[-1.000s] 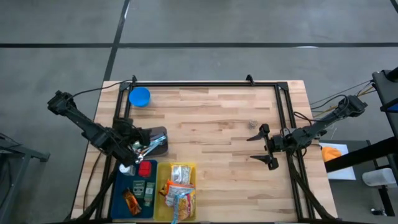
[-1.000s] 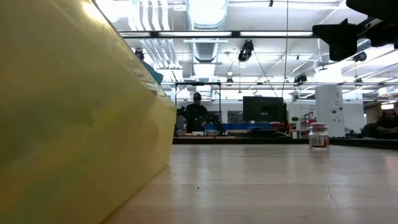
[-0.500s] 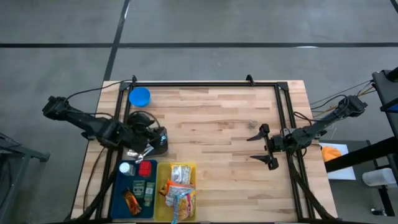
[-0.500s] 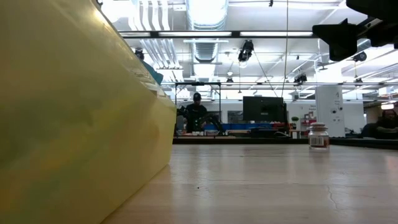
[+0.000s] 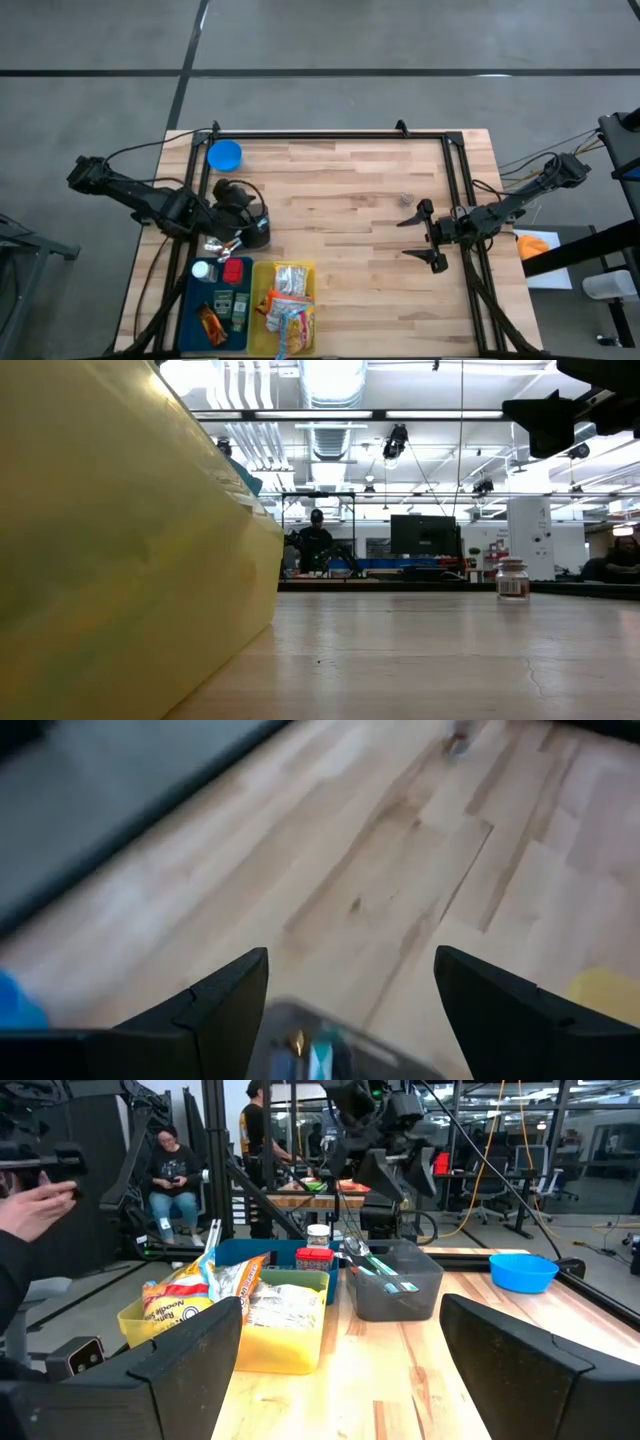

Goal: Pick & Place Food Item
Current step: Put the brown seasoning bottle into the blue bin

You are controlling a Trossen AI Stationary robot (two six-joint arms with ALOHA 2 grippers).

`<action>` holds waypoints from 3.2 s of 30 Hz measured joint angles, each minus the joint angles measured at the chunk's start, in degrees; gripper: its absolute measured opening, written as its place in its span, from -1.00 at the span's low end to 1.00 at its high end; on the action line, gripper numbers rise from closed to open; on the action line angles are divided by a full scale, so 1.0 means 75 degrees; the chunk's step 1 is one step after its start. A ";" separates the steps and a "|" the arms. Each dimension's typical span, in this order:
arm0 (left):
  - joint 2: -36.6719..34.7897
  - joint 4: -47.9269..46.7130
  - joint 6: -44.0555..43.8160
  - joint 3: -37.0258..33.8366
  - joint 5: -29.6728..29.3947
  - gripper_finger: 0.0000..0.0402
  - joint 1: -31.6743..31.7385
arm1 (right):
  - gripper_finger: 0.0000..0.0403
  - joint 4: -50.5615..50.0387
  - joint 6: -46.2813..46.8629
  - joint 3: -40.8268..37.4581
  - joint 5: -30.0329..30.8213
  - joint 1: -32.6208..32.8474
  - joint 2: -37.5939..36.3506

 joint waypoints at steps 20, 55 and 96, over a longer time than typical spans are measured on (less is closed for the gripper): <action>-0.0020 0.1889 0.4426 -0.0020 -0.0770 0.44 0.0550 | 0.68 -0.0001 0.0000 0.0000 0.0000 0.0000 0.0000; -0.3282 0.3392 0.5173 -0.2165 0.2372 0.44 0.2780 | 0.68 -0.0001 0.0000 0.0000 0.0000 -0.0003 -0.0003; -0.1954 -0.1425 0.0517 -0.0342 0.1024 0.43 0.1566 | 0.68 -0.0001 -0.0003 0.0000 0.0000 0.0000 -0.0003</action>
